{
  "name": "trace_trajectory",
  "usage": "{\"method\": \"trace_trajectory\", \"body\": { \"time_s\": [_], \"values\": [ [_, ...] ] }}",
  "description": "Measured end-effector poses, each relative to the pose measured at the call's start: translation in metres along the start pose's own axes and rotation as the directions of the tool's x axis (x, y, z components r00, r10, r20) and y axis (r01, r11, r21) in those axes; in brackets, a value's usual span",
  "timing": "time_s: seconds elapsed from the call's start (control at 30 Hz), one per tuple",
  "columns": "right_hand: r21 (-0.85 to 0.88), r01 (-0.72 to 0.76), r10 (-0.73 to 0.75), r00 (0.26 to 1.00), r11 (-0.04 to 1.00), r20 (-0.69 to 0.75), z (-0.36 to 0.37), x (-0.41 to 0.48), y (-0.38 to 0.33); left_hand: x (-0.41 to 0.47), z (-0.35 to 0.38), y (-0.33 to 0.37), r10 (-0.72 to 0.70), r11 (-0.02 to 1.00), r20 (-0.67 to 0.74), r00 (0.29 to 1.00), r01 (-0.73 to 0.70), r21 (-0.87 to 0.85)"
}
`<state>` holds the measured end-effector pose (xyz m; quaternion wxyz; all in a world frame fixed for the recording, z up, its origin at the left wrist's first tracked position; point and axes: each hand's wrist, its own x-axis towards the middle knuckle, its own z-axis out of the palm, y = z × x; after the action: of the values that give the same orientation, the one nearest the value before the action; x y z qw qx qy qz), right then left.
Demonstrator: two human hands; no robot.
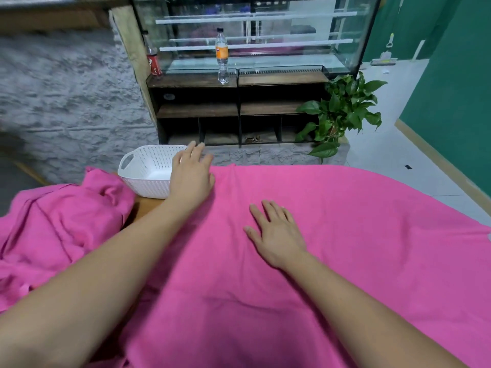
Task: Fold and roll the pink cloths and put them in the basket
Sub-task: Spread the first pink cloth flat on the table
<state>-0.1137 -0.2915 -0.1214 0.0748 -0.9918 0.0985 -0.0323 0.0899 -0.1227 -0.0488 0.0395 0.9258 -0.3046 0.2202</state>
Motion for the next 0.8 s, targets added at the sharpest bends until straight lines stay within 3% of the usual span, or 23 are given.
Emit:
{"method": "trace_trajectory", "body": {
  "time_s": [0.13, 0.27, 0.57, 0.8],
  "values": [
    [0.0, -0.003, 0.003, 1.0, 1.0, -0.005, 0.007, 0.001, 0.001, 0.01, 0.01, -0.041, -0.081, 0.995, 0.051, 0.995, 0.077, 0.068],
    [-0.004, 0.003, -0.003, 1.0, 1.0, -0.025, 0.008, 0.001, 0.001, 0.021, 0.013, -0.053, -0.067, 0.997, 0.184, 0.981, 0.071, -0.018],
    [-0.019, 0.004, -0.004, 1.0, 1.0, -0.016, 0.009, 0.002, 0.002, 0.032, 0.027, -0.088, -0.145, 0.983, 0.222, 0.964, 0.166, -0.081],
    [-0.019, 0.001, -0.001, 1.0, 1.0, -0.008, 0.008, 0.002, 0.001, 0.024, 0.029, -0.128, -0.13, 0.986, 0.269, 0.954, 0.152, -0.062]
  ]
}}
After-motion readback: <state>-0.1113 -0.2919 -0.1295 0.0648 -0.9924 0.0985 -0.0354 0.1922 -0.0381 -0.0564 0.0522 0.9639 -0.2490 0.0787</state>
